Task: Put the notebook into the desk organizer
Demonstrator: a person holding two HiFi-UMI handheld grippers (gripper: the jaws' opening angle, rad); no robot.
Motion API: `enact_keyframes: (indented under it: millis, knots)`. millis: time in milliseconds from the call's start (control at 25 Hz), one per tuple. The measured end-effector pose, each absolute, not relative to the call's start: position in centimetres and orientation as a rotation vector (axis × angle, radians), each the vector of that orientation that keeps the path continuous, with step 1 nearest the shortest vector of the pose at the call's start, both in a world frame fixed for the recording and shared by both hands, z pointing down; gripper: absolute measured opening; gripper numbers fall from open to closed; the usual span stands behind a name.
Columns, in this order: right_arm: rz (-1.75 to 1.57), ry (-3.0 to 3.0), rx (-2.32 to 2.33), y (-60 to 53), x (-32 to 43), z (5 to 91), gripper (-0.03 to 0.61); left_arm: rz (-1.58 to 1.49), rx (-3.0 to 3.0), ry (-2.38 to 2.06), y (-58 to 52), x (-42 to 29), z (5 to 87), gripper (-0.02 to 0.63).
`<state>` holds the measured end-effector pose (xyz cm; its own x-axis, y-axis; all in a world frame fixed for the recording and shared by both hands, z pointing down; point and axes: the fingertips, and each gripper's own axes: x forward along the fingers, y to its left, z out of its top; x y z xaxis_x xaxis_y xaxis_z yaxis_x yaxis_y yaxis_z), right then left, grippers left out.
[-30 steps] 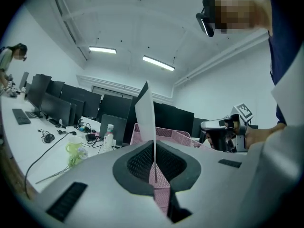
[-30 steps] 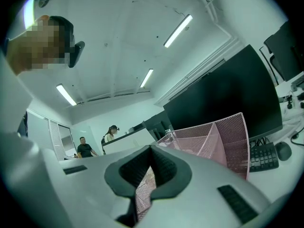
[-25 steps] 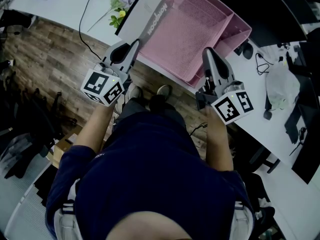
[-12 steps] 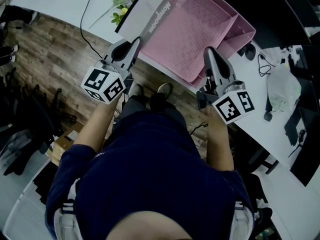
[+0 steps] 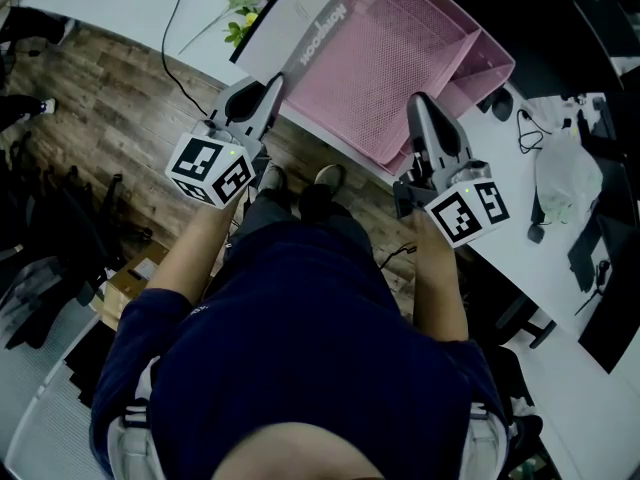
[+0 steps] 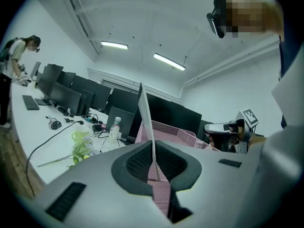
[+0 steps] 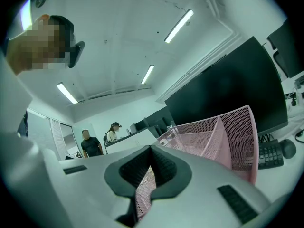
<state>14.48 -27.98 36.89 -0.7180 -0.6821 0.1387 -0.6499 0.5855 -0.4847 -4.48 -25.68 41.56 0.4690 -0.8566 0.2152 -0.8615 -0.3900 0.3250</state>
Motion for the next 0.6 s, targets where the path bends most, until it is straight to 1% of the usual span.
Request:
enact_keyframes:
  millis: [240, 400, 600]
  knots:
    - [-0.796, 2.741, -1.158, -27.80, 14.40, 36.86, 0.005, 0.032, 2.338, -1.436, -25.38, -4.45, 41.77, 0.042]
    - [-0.792, 2.740, -1.163, -27.52, 14.48, 36.78, 0.005, 0.046, 2.336, -1.446, -25.11, -4.47, 41.84, 0.084]
    - [-0.790, 2.739, -1.166, -27.35, 14.37, 36.72, 0.005, 0.054, 2.330, -1.454, -24.94, -4.65, 41.94, 0.107]
